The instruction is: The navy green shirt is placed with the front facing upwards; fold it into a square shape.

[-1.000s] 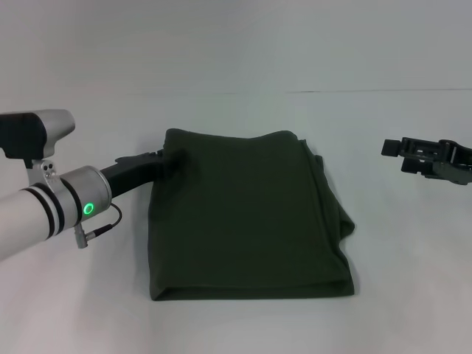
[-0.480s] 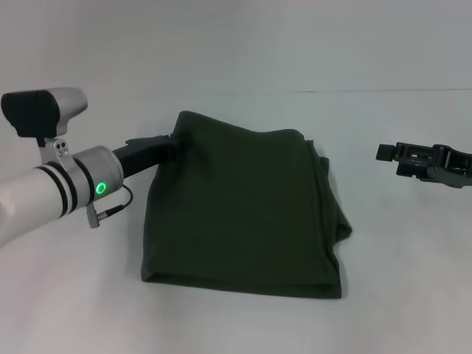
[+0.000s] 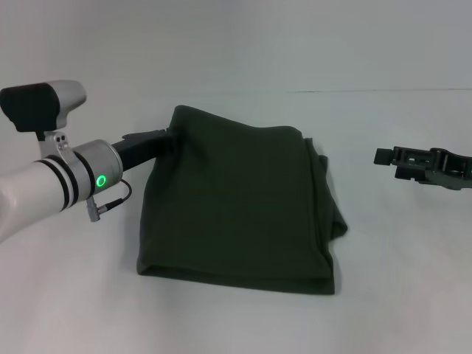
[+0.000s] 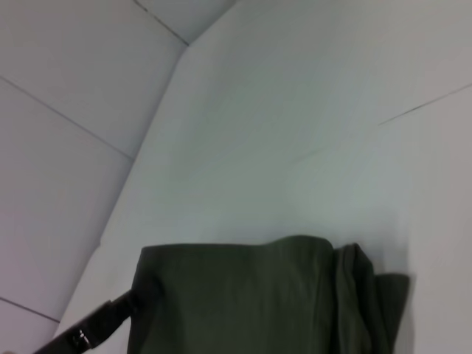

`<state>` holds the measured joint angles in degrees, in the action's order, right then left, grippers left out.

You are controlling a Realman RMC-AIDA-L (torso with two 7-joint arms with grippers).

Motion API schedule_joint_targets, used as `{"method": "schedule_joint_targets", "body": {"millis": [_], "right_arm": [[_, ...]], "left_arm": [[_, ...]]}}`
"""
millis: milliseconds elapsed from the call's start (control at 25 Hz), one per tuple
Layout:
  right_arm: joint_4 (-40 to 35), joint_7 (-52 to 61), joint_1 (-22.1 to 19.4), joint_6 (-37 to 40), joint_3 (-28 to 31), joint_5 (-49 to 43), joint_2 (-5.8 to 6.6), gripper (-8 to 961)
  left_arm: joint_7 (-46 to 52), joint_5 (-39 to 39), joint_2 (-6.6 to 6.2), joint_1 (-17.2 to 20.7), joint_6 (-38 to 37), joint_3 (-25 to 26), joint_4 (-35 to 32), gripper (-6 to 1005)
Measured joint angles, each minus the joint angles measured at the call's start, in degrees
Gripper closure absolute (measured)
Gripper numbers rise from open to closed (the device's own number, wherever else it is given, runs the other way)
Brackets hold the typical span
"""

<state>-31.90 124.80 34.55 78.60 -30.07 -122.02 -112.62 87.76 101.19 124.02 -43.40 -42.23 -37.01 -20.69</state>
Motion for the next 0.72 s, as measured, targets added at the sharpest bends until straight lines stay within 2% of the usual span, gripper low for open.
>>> {"method": "schedule_joint_targets", "body": {"millis": [720], "right_arm": [[0.0,0.1,0.1,0.0,-0.3,0.0,0.19,49]], "left_arm": [[1.1,-1.3,0.06,-0.3,2.4,0.2,-0.4,905]]}}
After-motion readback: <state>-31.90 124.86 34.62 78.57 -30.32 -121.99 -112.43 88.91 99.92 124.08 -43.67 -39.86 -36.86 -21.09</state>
